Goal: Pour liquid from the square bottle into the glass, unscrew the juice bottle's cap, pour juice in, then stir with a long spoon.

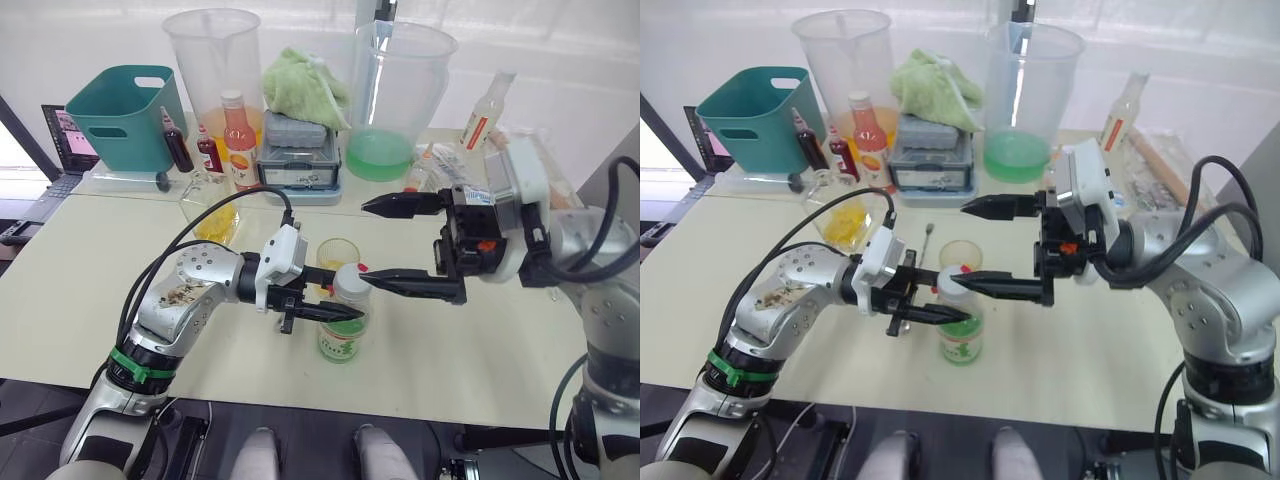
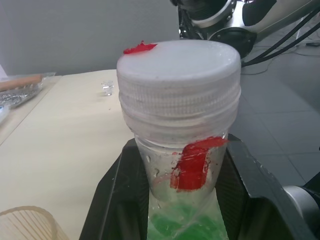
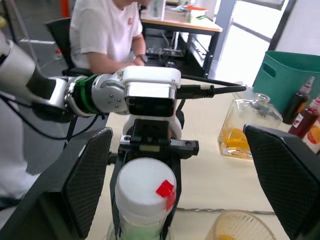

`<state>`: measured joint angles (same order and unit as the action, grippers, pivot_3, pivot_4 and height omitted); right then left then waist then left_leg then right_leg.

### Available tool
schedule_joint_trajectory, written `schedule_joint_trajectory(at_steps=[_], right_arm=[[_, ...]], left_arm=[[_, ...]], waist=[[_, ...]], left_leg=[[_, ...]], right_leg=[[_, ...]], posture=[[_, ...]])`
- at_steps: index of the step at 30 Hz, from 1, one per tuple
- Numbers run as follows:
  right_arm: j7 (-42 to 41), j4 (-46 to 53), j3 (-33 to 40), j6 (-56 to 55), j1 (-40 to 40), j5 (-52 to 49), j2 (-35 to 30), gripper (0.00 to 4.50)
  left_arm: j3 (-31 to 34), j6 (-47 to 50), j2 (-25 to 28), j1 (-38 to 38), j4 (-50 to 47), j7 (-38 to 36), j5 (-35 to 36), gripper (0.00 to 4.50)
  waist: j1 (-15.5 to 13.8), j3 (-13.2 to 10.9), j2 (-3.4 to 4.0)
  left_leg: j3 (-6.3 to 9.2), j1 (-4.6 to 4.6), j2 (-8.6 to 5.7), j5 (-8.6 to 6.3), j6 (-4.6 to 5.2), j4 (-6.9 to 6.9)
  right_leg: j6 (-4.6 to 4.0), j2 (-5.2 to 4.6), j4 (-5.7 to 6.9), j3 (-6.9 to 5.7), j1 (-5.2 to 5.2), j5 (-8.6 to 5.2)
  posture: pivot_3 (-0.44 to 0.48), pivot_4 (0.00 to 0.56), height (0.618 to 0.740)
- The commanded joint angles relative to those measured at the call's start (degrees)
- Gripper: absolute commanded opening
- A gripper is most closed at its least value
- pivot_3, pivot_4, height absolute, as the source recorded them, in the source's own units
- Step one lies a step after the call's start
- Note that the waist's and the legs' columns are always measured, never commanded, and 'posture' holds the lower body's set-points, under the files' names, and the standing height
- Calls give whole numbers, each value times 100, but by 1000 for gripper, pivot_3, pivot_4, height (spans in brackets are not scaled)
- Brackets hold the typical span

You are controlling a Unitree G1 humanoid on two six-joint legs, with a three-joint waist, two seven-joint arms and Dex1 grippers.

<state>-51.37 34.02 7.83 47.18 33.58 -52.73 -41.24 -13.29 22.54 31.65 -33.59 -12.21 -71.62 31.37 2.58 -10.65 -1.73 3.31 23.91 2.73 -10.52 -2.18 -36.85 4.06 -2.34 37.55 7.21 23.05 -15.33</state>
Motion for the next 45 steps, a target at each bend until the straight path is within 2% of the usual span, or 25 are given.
schedule_joint_trajectory(at_steps=[1,9,10,11,13,14,18,24,31,37,39,41,42,44,45], right_arm=[[1008,617,14,330,-267,-391,227,4448],[1600,704,-439,258,-469,3,281,4448],[1629,690,-447,254,-483,-6,294,4211],[1636,679,-468,241,-509,16,292,3745],[1596,644,-505,201,-551,58,280,3353],[1566,631,-518,177,-560,71,271,2968],[1091,463,-580,-46,-482,133,119,1725],[-831,-509,-980,-927,46,644,-391,1726],[-3188,-2755,-1924,-2284,1389,1540,-147,1725],[-3885,-3498,-2120,-2404,2015,1652,194,1725],[-3995,-3547,-2131,-2305,2118,1615,217,2772],[-4020,-3509,-2125,-2194,2126,1592,194,3419],[-3961,-3307,-2013,-2189,1982,1600,30,3879],[-3820,-2966,-1797,-2167,1708,1625,-252,4469],[-3747,-2832,-1713,-2147,1594,1627,-364,4469]], left_arm=[[-235,18,7,15,190,-67,-291,1400],[-284,-74,-33,-11,290,-133,-342,1400],[-285,-80,-33,-13,295,-134,-346,1400],[-283,-88,-32,-12,297,-133,-350,1400],[-273,-93,-33,-6,292,-113,-355,1400],[-267,-92,-31,2,281,-99,-356,1400],[-243,22,-10,51,197,-8,-321,1400],[-182,132,114,149,20,90,-288,1400],[-70,338,292,401,-388,398,-218,1400],[-27,352,327,561,-589,587,-203,1400],[-36,355,323,581,-609,614,-199,1400],[-38,358,332,609,-644,639,-180,1400],[-51,366,313,590,-614,637,-165,1400],[-84,359,278,555,-560,618,-159,1400],[-99,351,267,545,-547,607,-162,1400]], waist=[[-2,0,0],[-11,0,0],[-10,0,0],[-10,0,0],[-8,0,0],[-7,0,0],[-6,0,0],[-9,0,0],[19,0,0],[10,0,0],[9,0,0],[9,0,1],[8,0,1],[-18,0,1],[-22,0,1]], left_leg=[[-2,-1,0,0,0,-1],[-5,0,0,0,0,-1],[-5,0,0,0,0,-1],[-4,0,0,0,0,0],[-4,0,0,0,0,0],[-4,0,0,0,0,0],[-4,-1,0,0,0,0],[-6,-2,0,0,0,-1],[-8,-7,2,0,0,0],[-6,-6,2,0,0,1],[-6,-7,2,0,0,1],[-6,-7,2,0,0,0],[-6,-7,2,0,0,0],[-6,-6,2,0,0,1],[-6,-5,2,0,0,2]], right_leg=[[0,0,0,3,0,0],[0,0,-5,6,0,0],[0,-1,-4,6,0,0],[0,0,-4,6,0,0],[0,0,-4,5,1,0],[0,0,-4,6,0,0],[0,0,-4,6,0,0],[0,0,-9,6,-2,0],[1,0,-8,4,-3,0],[0,0,-5,2,-3,1],[0,0,-3,2,-2,1],[0,0,-2,2,-1,1],[-1,0,-1,2,-1,1],[-1,0,-2,2,0,0],[-1,0,-4,2,0,-1]], posture=[[0,150,723],[0,150,723],[0,150,723],[0,150,723],[0,150,723],[0,150,723],[0,150,723],[0,150,723],[0,150,723],[0,150,723],[0,150,723],[0,150,723],[0,150,723],[0,150,723],[0,150,723]])
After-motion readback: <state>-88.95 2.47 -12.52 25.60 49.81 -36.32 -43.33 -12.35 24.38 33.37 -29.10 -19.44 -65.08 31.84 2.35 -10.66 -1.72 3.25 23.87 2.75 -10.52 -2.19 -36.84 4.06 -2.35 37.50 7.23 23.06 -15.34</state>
